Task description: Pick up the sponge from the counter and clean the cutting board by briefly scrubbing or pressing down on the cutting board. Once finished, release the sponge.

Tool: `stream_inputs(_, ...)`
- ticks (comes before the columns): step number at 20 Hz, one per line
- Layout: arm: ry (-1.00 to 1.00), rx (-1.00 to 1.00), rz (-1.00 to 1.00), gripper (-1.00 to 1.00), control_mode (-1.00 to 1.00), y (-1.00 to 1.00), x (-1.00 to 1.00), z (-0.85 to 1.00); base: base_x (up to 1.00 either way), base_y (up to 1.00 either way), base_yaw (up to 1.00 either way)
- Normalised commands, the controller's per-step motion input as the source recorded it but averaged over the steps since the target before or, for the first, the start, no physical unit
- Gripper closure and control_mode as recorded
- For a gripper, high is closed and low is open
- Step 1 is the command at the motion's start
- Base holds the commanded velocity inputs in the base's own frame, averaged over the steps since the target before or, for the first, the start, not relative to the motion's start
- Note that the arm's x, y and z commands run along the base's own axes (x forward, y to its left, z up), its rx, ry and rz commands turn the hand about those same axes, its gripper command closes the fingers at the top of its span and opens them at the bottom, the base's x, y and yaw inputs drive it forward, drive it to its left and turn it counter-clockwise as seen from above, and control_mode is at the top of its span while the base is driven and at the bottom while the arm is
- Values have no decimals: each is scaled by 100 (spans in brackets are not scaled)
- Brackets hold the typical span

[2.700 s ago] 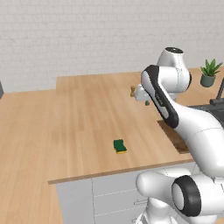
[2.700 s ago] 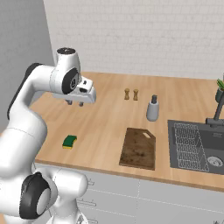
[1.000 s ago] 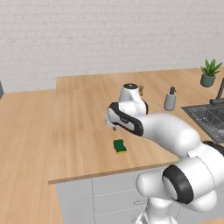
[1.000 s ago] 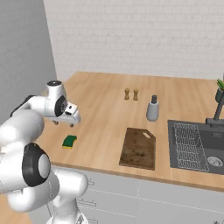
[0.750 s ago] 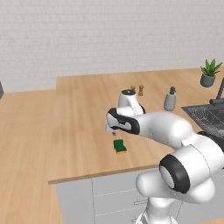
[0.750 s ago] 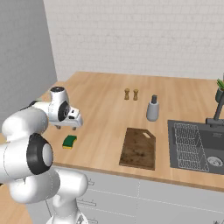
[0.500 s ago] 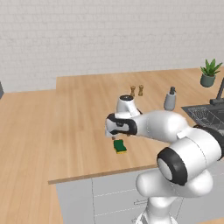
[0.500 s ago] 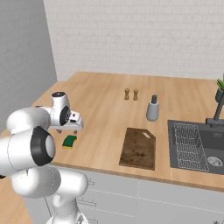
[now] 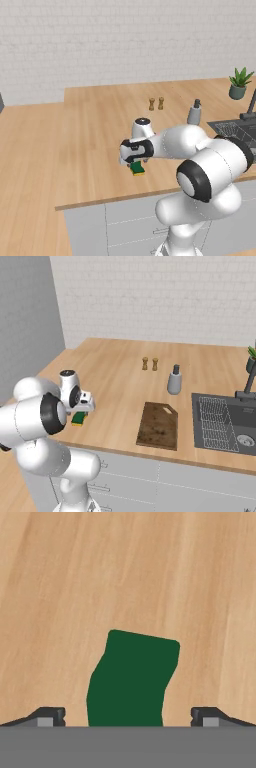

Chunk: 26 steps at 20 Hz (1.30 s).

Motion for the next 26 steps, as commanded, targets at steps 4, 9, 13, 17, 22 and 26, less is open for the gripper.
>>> stream_inputs(4,0,0,0,-100,-100,-2,0,-20,0,0,0)
stream_inputs(9,0,0,0,-100,-100,0,0,-19,0,0,0)
stream_inputs(13,0,0,2,-100,-100,0,2,-5,0,0,0)
stream_inputs(17,0,0,2,-100,-100,0,0,-4,0,0,0)
stream_inputs(22,0,0,3,-100,-100,0,6,-23,0,0,0)
stream_inputs(26,0,0,0,-100,-100,0,3,-6,0,0,0)
